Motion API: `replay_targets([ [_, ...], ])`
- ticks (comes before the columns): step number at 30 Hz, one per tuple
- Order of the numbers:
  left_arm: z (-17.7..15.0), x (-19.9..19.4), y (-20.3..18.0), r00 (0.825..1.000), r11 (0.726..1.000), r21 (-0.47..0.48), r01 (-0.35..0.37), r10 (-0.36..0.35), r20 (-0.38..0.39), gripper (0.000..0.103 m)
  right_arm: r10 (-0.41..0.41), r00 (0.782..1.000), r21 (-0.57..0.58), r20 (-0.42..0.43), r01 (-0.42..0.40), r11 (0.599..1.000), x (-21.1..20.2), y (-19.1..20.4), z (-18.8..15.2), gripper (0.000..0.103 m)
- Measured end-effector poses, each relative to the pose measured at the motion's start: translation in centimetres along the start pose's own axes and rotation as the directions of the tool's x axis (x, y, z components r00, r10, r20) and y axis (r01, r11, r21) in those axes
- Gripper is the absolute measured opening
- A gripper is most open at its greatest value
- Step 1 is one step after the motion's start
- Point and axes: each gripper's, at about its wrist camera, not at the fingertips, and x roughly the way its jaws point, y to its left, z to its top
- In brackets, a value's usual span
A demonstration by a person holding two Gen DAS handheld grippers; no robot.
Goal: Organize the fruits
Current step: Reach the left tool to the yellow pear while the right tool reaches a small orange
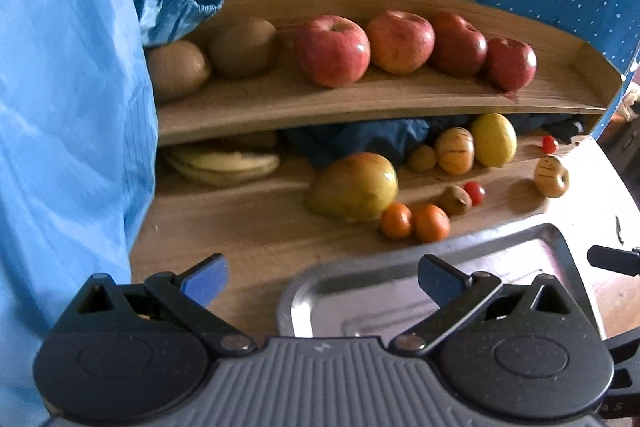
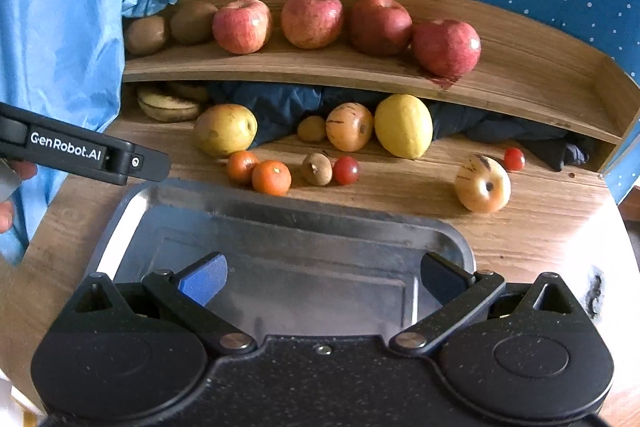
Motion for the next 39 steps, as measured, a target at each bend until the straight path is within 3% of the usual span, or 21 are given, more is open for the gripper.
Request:
replay_targets([
  [12, 2.5, 2.2, 1.7, 1.0, 1.0, 0.021, -0.005, 0.005, 0.006, 0.103, -0.038, 0.999, -0.01, -0.008, 0.038, 0.999, 2.8, 2.2, 3.1, 0.103],
  [21, 4.6, 3.6, 1.9, 0.999, 0.999, -0.047, 0.027, -0.028, -0.019, 0.103, -0.036, 0.999, -0.169, 0.02, 0.039, 0.985, 4.1, 3.8, 4.1, 0.1],
  [33, 6.3, 6.5, 1.1, 0.987, 0.985, -0.105, 0.138, -0.146, -0.074, 0.102, 0.047, 0.999, -0.353, 0.017, -0.038, 0.935, 6.6, 5.7, 5.0, 0.079],
  [39, 6.6, 8.3, 1.1, 0.976, 0.978, -0.136, 0.156, -0.174, -0.133, 0.092, 0.087, 0.996, -0.406, -0.002, -0.081, 0.91, 7.5, 6.4, 5.5, 0.064],
])
